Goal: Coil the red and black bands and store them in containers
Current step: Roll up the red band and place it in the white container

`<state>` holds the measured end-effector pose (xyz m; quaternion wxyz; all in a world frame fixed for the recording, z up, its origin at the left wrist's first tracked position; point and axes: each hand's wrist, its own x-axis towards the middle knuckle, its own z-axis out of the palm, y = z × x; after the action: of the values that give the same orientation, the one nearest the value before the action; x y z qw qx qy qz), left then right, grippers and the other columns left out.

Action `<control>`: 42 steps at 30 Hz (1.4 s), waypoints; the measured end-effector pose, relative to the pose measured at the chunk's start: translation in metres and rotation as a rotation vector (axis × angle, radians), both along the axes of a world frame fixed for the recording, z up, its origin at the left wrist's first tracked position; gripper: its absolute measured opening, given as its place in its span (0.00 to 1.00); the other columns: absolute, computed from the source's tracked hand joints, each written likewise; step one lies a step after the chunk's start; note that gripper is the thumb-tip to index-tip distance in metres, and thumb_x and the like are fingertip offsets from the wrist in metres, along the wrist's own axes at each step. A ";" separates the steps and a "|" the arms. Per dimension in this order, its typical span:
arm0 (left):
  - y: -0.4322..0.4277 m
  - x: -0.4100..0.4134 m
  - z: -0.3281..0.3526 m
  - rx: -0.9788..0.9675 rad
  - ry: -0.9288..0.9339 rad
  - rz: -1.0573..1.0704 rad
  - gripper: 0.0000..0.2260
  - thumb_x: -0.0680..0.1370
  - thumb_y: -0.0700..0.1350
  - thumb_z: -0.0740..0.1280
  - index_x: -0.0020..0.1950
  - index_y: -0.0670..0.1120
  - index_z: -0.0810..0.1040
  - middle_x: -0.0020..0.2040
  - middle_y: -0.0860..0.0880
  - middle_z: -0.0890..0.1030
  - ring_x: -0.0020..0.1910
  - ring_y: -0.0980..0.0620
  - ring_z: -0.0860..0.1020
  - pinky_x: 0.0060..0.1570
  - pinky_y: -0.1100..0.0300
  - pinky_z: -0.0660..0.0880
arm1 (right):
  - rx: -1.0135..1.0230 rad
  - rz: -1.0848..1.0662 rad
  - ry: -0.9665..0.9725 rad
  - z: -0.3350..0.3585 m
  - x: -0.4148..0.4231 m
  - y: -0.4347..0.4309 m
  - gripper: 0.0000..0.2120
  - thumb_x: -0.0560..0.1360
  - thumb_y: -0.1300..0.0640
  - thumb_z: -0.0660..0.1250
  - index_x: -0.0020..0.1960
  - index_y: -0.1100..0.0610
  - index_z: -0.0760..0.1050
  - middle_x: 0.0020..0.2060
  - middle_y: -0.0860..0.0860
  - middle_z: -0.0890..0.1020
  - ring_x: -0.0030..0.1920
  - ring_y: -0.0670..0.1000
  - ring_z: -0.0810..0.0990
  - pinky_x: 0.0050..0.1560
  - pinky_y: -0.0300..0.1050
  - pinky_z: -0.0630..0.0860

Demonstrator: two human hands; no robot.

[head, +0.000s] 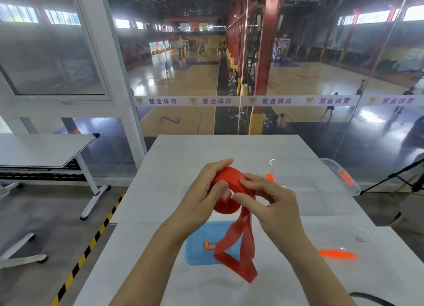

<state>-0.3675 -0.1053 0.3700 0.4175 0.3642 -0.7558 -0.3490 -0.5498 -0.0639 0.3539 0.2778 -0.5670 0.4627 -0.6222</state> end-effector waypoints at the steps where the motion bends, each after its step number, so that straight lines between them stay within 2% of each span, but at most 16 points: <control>1: -0.001 -0.001 0.001 -0.018 -0.014 -0.008 0.17 0.85 0.48 0.60 0.72 0.65 0.68 0.68 0.64 0.71 0.69 0.62 0.70 0.66 0.70 0.69 | 0.005 -0.002 0.005 0.000 -0.001 0.001 0.15 0.68 0.63 0.83 0.50 0.48 0.87 0.52 0.41 0.89 0.54 0.47 0.88 0.57 0.38 0.82; 3: -0.003 -0.002 0.003 -0.044 -0.053 -0.034 0.18 0.86 0.44 0.60 0.71 0.63 0.69 0.67 0.62 0.72 0.69 0.61 0.71 0.66 0.70 0.69 | 0.024 -0.003 0.017 0.000 -0.003 0.002 0.15 0.69 0.62 0.82 0.50 0.46 0.86 0.50 0.38 0.88 0.53 0.46 0.88 0.57 0.38 0.82; 7: -0.004 -0.006 0.005 -0.055 -0.029 -0.039 0.16 0.84 0.47 0.60 0.71 0.55 0.75 0.65 0.59 0.74 0.68 0.56 0.72 0.65 0.69 0.70 | 0.011 -0.012 0.033 0.001 -0.004 0.003 0.14 0.69 0.62 0.82 0.50 0.48 0.85 0.49 0.36 0.87 0.52 0.44 0.87 0.56 0.37 0.82; 11: 0.001 -0.017 0.010 -0.067 0.172 0.038 0.15 0.84 0.48 0.58 0.69 0.55 0.76 0.65 0.57 0.76 0.67 0.54 0.74 0.63 0.66 0.71 | -0.071 -0.011 -0.067 0.002 0.001 0.001 0.16 0.68 0.66 0.81 0.52 0.53 0.83 0.53 0.43 0.88 0.56 0.49 0.87 0.59 0.39 0.82; 15: 0.005 -0.020 0.017 0.065 0.458 0.126 0.17 0.80 0.62 0.59 0.67 0.64 0.77 0.66 0.58 0.77 0.66 0.51 0.76 0.64 0.52 0.77 | -0.063 0.003 -0.170 -0.007 0.005 0.001 0.18 0.68 0.68 0.81 0.52 0.52 0.83 0.53 0.48 0.88 0.57 0.53 0.87 0.62 0.46 0.82; 17: 0.006 -0.022 0.018 0.135 0.575 0.128 0.17 0.80 0.62 0.59 0.66 0.65 0.78 0.67 0.57 0.77 0.67 0.49 0.76 0.63 0.49 0.79 | -0.038 -0.002 -0.199 -0.011 0.009 0.001 0.19 0.68 0.68 0.81 0.53 0.50 0.83 0.51 0.49 0.88 0.56 0.53 0.88 0.61 0.46 0.83; 19: 0.006 -0.026 0.015 0.187 0.634 0.138 0.17 0.80 0.59 0.58 0.66 0.64 0.79 0.67 0.54 0.77 0.66 0.50 0.77 0.60 0.52 0.81 | -0.022 -0.008 -0.212 -0.014 0.013 0.000 0.18 0.69 0.67 0.81 0.53 0.50 0.83 0.50 0.49 0.88 0.55 0.54 0.88 0.60 0.47 0.83; 21: 0.006 -0.028 0.010 0.208 0.648 0.160 0.16 0.81 0.56 0.57 0.66 0.63 0.78 0.64 0.59 0.78 0.62 0.56 0.79 0.54 0.59 0.82 | -0.010 -0.018 -0.200 -0.016 0.015 -0.001 0.17 0.70 0.66 0.81 0.53 0.51 0.83 0.49 0.49 0.88 0.53 0.53 0.88 0.58 0.46 0.83; 23: 0.002 -0.026 0.003 0.220 0.640 0.155 0.14 0.84 0.52 0.56 0.66 0.61 0.77 0.59 0.62 0.81 0.59 0.60 0.81 0.51 0.62 0.81 | -0.003 -0.043 -0.195 -0.015 0.014 -0.003 0.16 0.70 0.67 0.81 0.50 0.50 0.84 0.47 0.47 0.88 0.50 0.50 0.88 0.56 0.42 0.84; 27: -0.010 -0.005 -0.012 0.235 0.473 0.058 0.12 0.87 0.47 0.56 0.66 0.54 0.77 0.62 0.51 0.82 0.62 0.49 0.81 0.58 0.55 0.79 | 0.026 -0.035 -0.149 -0.012 0.001 -0.008 0.16 0.70 0.68 0.80 0.48 0.49 0.85 0.46 0.43 0.89 0.48 0.45 0.88 0.53 0.35 0.82; 29: -0.015 0.005 -0.017 0.197 0.312 0.055 0.11 0.86 0.46 0.58 0.64 0.53 0.76 0.60 0.54 0.81 0.62 0.52 0.79 0.62 0.54 0.77 | 0.050 -0.019 -0.081 -0.012 -0.005 -0.012 0.16 0.70 0.67 0.80 0.48 0.48 0.85 0.46 0.43 0.89 0.48 0.46 0.88 0.53 0.37 0.82; 32: -0.019 0.009 -0.016 0.109 -0.013 0.028 0.12 0.86 0.44 0.60 0.68 0.56 0.72 0.62 0.62 0.77 0.64 0.60 0.75 0.61 0.65 0.72 | 0.070 0.017 0.012 -0.014 -0.006 -0.017 0.15 0.70 0.66 0.81 0.48 0.47 0.86 0.46 0.43 0.89 0.49 0.48 0.88 0.56 0.41 0.83; 34: -0.022 0.007 -0.015 -0.017 -0.253 -0.013 0.16 0.85 0.46 0.61 0.72 0.58 0.69 0.65 0.61 0.73 0.66 0.62 0.72 0.64 0.68 0.69 | 0.063 0.022 0.048 -0.016 -0.003 -0.018 0.16 0.70 0.65 0.81 0.49 0.46 0.86 0.46 0.43 0.89 0.49 0.49 0.88 0.56 0.43 0.83; 35: -0.024 0.006 -0.016 -0.065 -0.301 -0.021 0.16 0.85 0.45 0.61 0.72 0.57 0.69 0.65 0.60 0.72 0.66 0.62 0.71 0.65 0.68 0.68 | 0.061 0.017 0.046 -0.018 -0.002 -0.019 0.15 0.70 0.64 0.81 0.49 0.46 0.86 0.46 0.43 0.89 0.49 0.50 0.87 0.56 0.44 0.83; 39: -0.020 0.000 -0.022 -0.114 -0.106 0.032 0.14 0.85 0.39 0.60 0.68 0.54 0.75 0.63 0.58 0.74 0.67 0.56 0.73 0.65 0.68 0.69 | 0.094 0.023 -0.108 -0.025 0.003 -0.017 0.15 0.69 0.64 0.82 0.49 0.46 0.86 0.47 0.49 0.89 0.50 0.53 0.88 0.58 0.50 0.83; 42: -0.012 -0.006 -0.028 -0.062 0.058 0.107 0.15 0.86 0.40 0.59 0.68 0.57 0.75 0.64 0.59 0.74 0.68 0.58 0.73 0.64 0.69 0.70 | 0.103 0.025 -0.187 -0.036 0.004 -0.015 0.17 0.70 0.66 0.81 0.53 0.48 0.86 0.49 0.52 0.89 0.53 0.55 0.88 0.60 0.53 0.82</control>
<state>-0.3735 -0.1176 0.3420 0.4686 0.3807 -0.7332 -0.3128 -0.5463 -0.0784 0.3181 0.3563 -0.4974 0.4589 -0.6443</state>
